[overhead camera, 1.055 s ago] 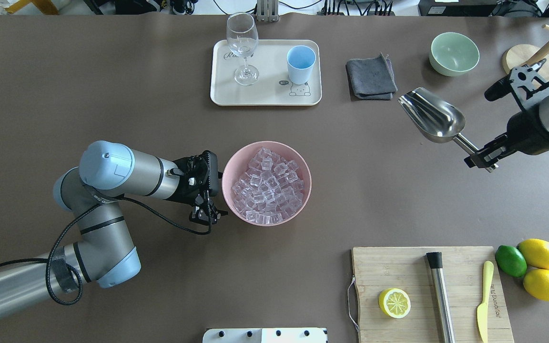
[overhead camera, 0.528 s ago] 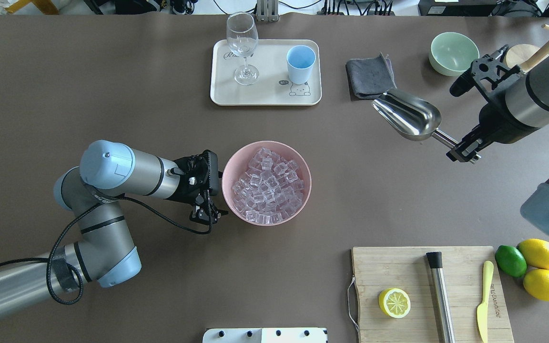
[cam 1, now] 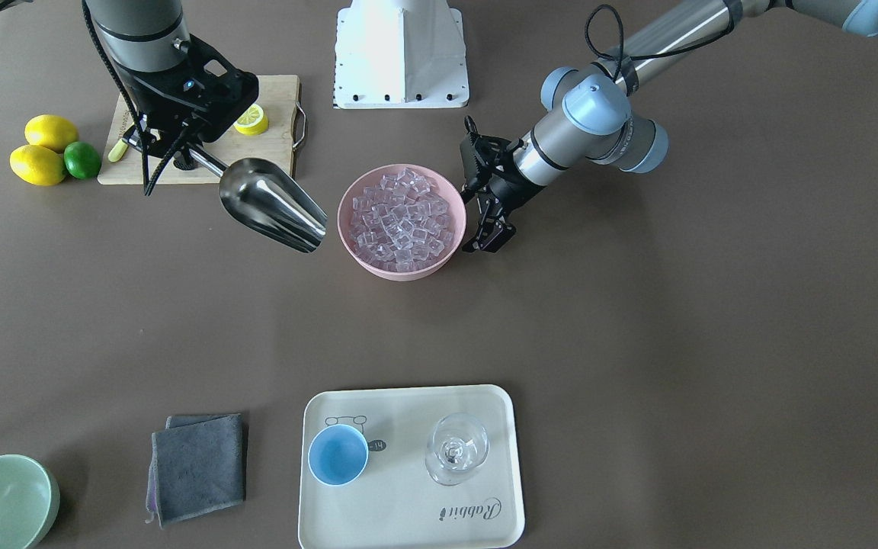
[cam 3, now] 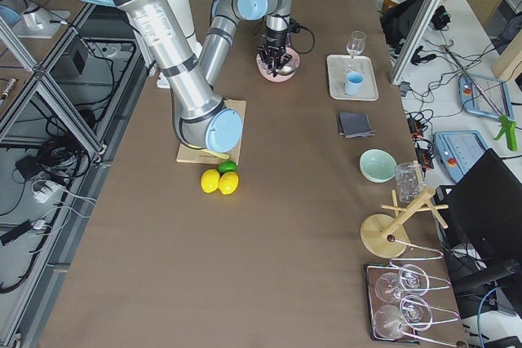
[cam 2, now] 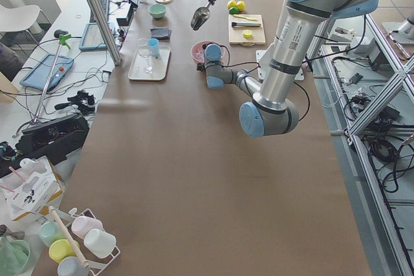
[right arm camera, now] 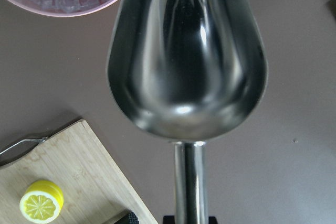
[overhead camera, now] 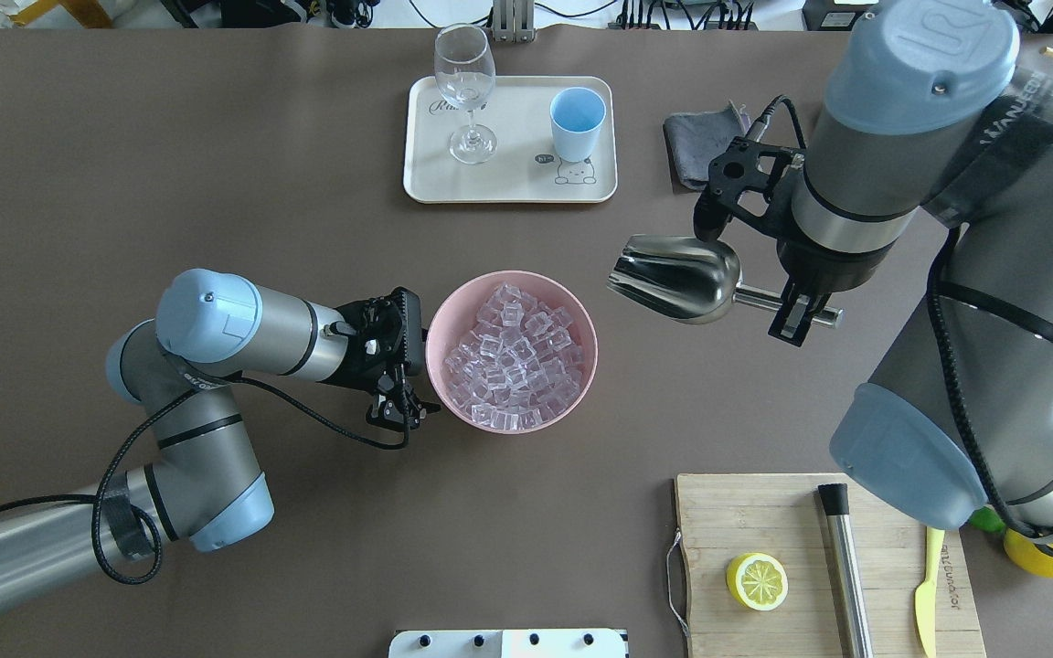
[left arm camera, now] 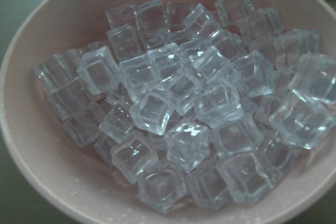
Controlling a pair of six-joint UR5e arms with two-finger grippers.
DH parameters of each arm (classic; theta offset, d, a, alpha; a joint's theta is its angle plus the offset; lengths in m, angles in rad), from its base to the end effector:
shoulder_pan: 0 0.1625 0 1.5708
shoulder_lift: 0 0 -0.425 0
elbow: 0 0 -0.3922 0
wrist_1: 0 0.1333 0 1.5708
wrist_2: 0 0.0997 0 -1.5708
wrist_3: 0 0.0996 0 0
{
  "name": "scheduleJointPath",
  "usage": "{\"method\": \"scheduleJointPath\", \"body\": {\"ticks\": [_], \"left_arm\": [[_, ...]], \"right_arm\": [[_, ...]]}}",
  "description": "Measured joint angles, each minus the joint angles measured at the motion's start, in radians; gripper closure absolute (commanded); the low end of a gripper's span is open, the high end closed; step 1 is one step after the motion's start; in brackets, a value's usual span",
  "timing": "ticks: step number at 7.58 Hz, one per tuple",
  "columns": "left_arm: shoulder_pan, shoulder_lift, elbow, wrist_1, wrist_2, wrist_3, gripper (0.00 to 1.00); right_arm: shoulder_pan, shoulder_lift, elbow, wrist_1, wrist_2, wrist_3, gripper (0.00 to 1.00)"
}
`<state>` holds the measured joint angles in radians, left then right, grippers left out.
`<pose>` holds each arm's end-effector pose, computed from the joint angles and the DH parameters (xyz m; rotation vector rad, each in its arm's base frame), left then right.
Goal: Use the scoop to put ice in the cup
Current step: 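Lift the metal scoop with the right gripper and carry it over the bowl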
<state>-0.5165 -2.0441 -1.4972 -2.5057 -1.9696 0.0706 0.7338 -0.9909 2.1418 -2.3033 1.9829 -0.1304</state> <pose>0.5338 -0.4120 0.3127 1.0754 0.9878 1.1991 -0.3243 -0.4182 0.2028 0.2579 -0.5480 -1.0253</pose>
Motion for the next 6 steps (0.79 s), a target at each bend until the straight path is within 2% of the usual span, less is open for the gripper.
{"method": "scheduleJointPath", "body": {"ticks": [3,6], "left_arm": [[0.0,0.003,0.0,-0.001,0.0,0.0,0.02],[0.0,0.002,0.0,-0.001,0.0,0.0,0.02]], "right_arm": [[-0.079,0.158,-0.039,-0.273,-0.122,-0.065,1.0],[-0.11,0.255,-0.135,-0.373,-0.205,-0.178,1.0]]}}
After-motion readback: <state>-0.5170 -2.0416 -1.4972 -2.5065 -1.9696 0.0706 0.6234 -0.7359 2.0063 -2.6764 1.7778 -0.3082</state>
